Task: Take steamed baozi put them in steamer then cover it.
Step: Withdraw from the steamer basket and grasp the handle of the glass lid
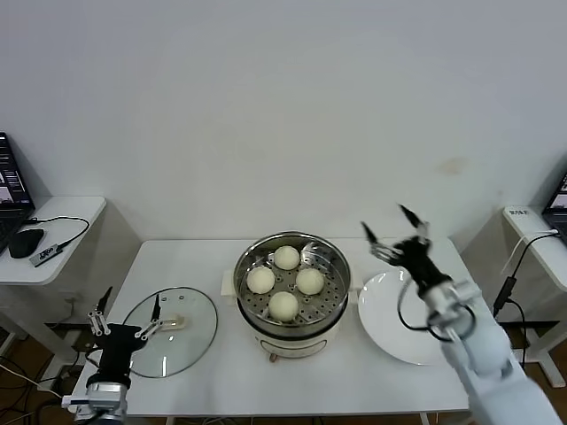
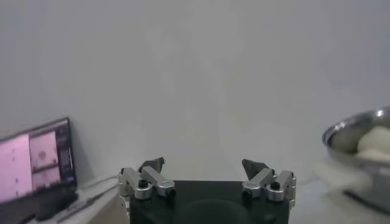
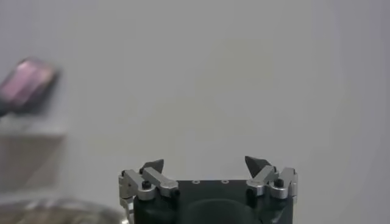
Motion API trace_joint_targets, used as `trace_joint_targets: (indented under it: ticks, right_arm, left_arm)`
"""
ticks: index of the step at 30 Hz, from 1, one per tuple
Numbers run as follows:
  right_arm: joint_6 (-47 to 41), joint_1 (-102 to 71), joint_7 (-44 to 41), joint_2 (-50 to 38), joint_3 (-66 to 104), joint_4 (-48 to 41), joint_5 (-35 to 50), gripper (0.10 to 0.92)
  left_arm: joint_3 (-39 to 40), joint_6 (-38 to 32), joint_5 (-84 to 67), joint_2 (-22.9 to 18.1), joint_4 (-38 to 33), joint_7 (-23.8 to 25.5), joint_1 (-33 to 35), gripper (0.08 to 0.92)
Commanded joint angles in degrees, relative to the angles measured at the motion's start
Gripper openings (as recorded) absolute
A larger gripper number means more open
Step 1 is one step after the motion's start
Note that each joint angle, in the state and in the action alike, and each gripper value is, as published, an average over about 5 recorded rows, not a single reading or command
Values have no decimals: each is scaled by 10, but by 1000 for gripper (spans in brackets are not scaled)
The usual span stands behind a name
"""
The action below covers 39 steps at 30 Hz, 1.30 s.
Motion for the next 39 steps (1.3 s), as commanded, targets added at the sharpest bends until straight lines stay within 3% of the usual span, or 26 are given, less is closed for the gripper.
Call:
trace_joint_targets:
  ticks: [1,9,39]
  right_arm:
    - [54,-238,-35,208,249,47,-60,823]
    - [50,-265,-29,230,260,56,-79,823]
    - [67,-302,-24,270,267,64,-110,823]
  left_arm:
    - [-47,-82,461,68,150,11,0,823]
    - [-21,-91,617,100,234,25,-27,823]
    - [83,-73,594,86,356,36,-208,823]
